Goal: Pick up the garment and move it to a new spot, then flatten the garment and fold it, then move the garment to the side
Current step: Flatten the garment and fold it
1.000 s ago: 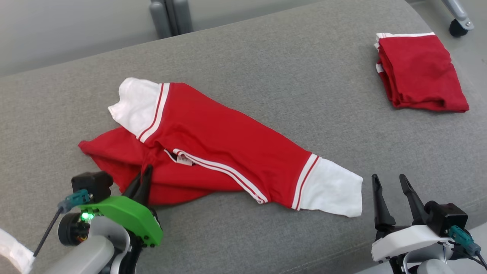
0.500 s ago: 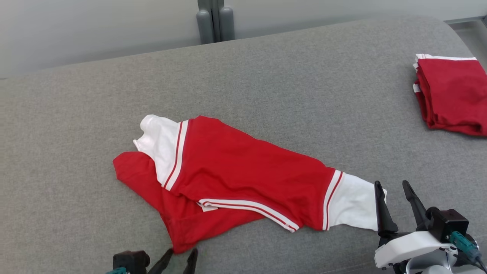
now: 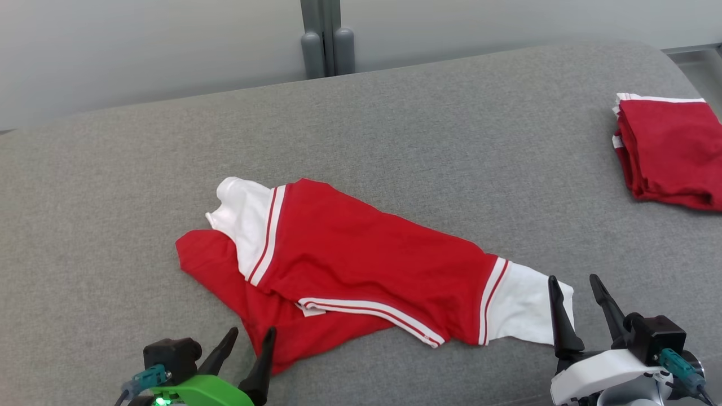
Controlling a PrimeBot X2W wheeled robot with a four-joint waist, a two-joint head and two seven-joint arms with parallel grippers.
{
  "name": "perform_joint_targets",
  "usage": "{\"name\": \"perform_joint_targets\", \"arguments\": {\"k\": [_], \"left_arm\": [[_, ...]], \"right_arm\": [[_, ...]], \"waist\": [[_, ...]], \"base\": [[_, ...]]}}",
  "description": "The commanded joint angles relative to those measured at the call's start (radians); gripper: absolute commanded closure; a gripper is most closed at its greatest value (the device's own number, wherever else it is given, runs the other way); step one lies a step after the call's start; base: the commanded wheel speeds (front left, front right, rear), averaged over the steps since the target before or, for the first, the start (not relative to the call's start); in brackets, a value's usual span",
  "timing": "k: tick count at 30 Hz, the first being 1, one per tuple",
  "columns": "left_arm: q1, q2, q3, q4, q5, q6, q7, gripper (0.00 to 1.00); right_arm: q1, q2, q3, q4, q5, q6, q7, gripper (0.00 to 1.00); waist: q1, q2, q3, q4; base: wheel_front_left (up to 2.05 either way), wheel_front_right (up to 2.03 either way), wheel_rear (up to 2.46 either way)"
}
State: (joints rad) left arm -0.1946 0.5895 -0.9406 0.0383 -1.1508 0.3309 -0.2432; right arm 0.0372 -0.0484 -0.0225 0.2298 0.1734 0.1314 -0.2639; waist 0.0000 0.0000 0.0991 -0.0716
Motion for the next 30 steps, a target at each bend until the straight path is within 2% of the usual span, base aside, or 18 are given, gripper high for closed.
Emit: {"name": "perform_joint_targets", "arguments": {"k": [1,4,8,9,10,12,13,14,19,22,27,30], "left_arm": [[-0.014,-0.005,0.002,0.017,-0.011,-0.009,0.005,0.00],[-0.034,-0.021,0.000,0.054,-0.008,-0.030,0.008,0.00],[-0.041,-0.025,0.010,0.072,-0.009,-0.034,0.005,0.00],[-0.042,-0.025,0.009,0.076,-0.010,-0.037,0.007,0.10],[-0.042,-0.024,0.008,0.080,-0.012,-0.040,0.011,0.54],[-0.043,-0.023,0.005,0.084,-0.012,-0.043,0.015,0.73],[-0.042,-0.024,0.003,0.084,-0.015,-0.047,0.017,0.95],[-0.041,-0.027,0.002,0.082,-0.019,-0.050,0.020,1.00],[-0.045,-0.020,-0.011,0.067,-0.007,-0.059,0.031,1.00],[-0.035,-0.007,-0.013,0.030,-0.005,-0.049,0.037,1.00],[0.004,0.040,-0.029,-0.101,0.005,-0.030,0.051,1.00],[0.038,0.075,-0.068,-0.160,-0.002,-0.022,0.101,1.00]], "right_arm": [[0.010,-0.003,-0.001,-0.001,-0.003,-0.002,-0.001,0.00],[0.014,-0.003,-0.007,-0.003,0.003,-0.002,-0.001,0.00],[0.016,-0.003,-0.009,-0.006,0.006,-0.002,-0.001,0.00],[0.016,-0.003,-0.009,-0.006,0.008,-0.002,-0.001,0.00],[0.015,-0.003,-0.009,-0.006,0.011,-0.002,-0.001,0.00],[0.015,-0.003,-0.005,-0.005,0.015,-0.002,-0.001,0.00],[0.015,-0.003,-0.005,-0.006,0.018,-0.002,-0.001,0.00],[0.015,-0.003,-0.006,-0.005,0.020,-0.002,-0.001,0.00],[0.012,-0.003,-0.010,-0.003,0.021,-0.002,-0.001,0.00],[0.014,-0.003,-0.013,-0.003,0.019,-0.002,-0.001,0.00],[0.021,-0.003,-0.010,-0.004,0.015,-0.002,-0.001,0.00],[0.019,-0.003,-0.008,-0.005,0.019,-0.002,-0.001,0.00]], "waist": [[0.0000,0.0000,0.002,-0.014],[0.0000,0.0000,0.008,-0.033],[0.0000,0.0000,0.016,-0.043],[0.0000,0.0000,0.018,-0.045],[0.0000,0.0000,0.020,-0.046],[0.0000,0.0000,0.023,-0.048],[0.0000,0.0000,0.024,-0.047],[0.0000,0.0000,0.025,-0.046],[0.0000,0.0000,0.027,-0.035],[0.0000,0.0000,0.025,-0.027],[0.0000,0.0000,0.026,-0.007],[0.0000,0.0000,0.029,0.003]], "base": [[0.00,0.00,0.00],[0.00,0.00,0.00],[0.00,0.00,0.00],[0.00,0.00,0.00],[0.00,0.00,0.00],[0.00,0.00,0.00],[0.00,0.00,0.00],[0.00,0.00,0.00],[0.00,0.00,0.00],[0.00,0.00,0.00],[0.00,0.00,0.00],[0.00,0.00,0.00]]}}
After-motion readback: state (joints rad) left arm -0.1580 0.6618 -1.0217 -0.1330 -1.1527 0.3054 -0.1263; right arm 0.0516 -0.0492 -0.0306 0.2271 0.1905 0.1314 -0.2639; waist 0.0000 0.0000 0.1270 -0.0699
